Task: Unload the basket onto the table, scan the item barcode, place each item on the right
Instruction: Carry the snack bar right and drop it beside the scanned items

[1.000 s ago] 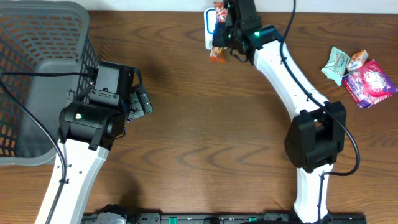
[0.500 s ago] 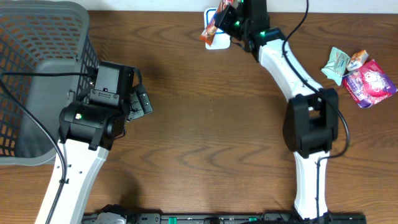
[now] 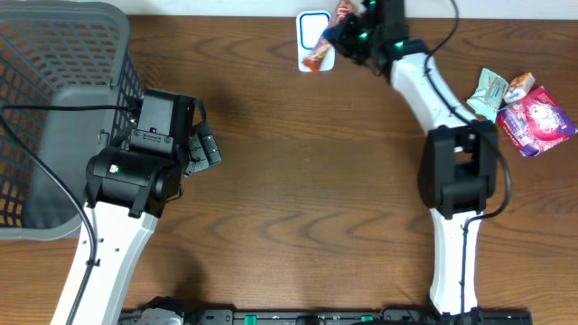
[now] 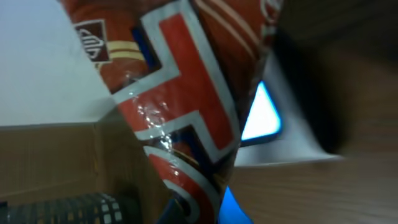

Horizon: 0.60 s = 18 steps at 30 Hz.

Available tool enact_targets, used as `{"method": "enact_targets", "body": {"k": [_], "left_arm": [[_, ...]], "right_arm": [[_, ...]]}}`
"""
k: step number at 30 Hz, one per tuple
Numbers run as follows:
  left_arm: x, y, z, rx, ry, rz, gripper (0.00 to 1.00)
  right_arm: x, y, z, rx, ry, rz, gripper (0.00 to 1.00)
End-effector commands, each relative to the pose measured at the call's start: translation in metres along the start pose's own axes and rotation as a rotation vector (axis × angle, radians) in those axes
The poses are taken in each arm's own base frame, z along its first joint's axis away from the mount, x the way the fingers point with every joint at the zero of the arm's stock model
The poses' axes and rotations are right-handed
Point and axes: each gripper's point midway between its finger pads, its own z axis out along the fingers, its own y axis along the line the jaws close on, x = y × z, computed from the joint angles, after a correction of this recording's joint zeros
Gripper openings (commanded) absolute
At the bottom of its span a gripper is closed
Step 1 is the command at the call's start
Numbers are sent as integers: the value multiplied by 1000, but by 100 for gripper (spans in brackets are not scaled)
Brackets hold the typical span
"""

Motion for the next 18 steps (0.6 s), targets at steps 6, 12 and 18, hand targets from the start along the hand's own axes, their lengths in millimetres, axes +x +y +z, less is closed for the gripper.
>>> {"method": "enact_targets", "body": {"k": [6,12,18], "left_arm": [[0,0,0,2,4,-20,98],[0,0,0,2,4,-20,98],[0,0,0,2,3,-20,98]], "right_arm": [[-95,-60,-154,328,-208,-52,1],[-107,-169,-239,738,-223,-3,1],[-109,-218,-284,894,-166,-46,15]]}}
